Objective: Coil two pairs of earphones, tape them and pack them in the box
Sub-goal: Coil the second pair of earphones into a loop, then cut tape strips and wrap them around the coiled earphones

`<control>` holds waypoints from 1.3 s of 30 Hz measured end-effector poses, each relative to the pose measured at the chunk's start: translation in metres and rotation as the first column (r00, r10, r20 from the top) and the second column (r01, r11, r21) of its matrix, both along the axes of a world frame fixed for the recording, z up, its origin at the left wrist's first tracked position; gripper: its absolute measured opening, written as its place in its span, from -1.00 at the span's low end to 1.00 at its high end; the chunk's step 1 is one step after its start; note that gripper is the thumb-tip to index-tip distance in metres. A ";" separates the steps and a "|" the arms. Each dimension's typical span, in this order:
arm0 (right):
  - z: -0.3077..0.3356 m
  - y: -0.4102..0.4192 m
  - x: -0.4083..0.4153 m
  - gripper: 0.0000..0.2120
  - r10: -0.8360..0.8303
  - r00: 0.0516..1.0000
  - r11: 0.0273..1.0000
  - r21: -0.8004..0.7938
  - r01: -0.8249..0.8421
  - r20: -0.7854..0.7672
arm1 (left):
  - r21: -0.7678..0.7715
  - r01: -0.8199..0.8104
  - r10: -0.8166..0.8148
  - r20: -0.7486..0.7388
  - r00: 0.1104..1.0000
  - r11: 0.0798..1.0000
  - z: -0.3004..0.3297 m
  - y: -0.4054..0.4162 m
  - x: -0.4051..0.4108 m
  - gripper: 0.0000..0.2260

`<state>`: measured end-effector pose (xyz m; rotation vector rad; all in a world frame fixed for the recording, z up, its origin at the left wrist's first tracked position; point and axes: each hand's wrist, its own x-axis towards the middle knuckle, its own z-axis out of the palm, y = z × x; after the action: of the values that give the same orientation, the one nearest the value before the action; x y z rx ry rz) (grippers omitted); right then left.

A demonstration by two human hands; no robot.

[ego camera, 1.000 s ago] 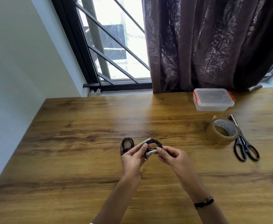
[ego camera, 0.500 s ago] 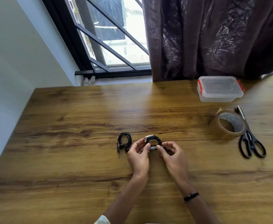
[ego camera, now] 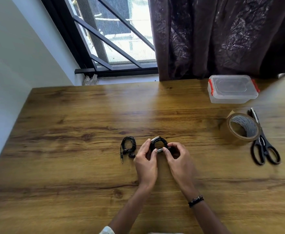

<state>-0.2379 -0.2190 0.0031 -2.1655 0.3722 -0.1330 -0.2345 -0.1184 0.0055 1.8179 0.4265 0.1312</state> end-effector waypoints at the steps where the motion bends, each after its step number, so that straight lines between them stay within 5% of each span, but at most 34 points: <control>1: -0.001 -0.001 0.000 -0.83 0.001 1.000 1.000 -0.009 -0.001 0.000 | 0.009 0.013 -0.013 -0.005 1.000 1.000 0.000 0.000 0.000 -0.61; 9: -0.005 -0.006 0.002 -0.80 -0.024 1.000 0.996 0.091 0.024 -0.008 | -0.005 0.060 -0.060 -0.035 0.998 0.998 0.003 0.003 -0.004 -0.54; 18: -0.001 -0.013 -0.010 -0.74 -0.012 1.000 0.982 0.191 0.007 0.025 | 0.221 0.218 -0.230 0.032 0.973 0.951 0.023 -0.003 -0.024 -0.57; 28: 0.030 -0.045 -0.053 -0.85 -0.025 0.986 0.968 0.250 -0.018 0.166 | 0.044 0.271 -0.275 0.147 0.950 0.961 0.045 -0.018 -0.042 -0.84; 39: 0.056 -0.121 -0.054 -0.86 -0.029 0.974 0.987 0.162 -0.008 0.227 | -0.077 0.237 -0.223 0.163 0.961 0.968 0.058 -0.080 -0.030 -0.87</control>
<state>-0.2916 -0.3399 0.0594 -1.9630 0.2529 -0.3433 -0.2647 -0.1980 0.0635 1.7352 0.1085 0.0869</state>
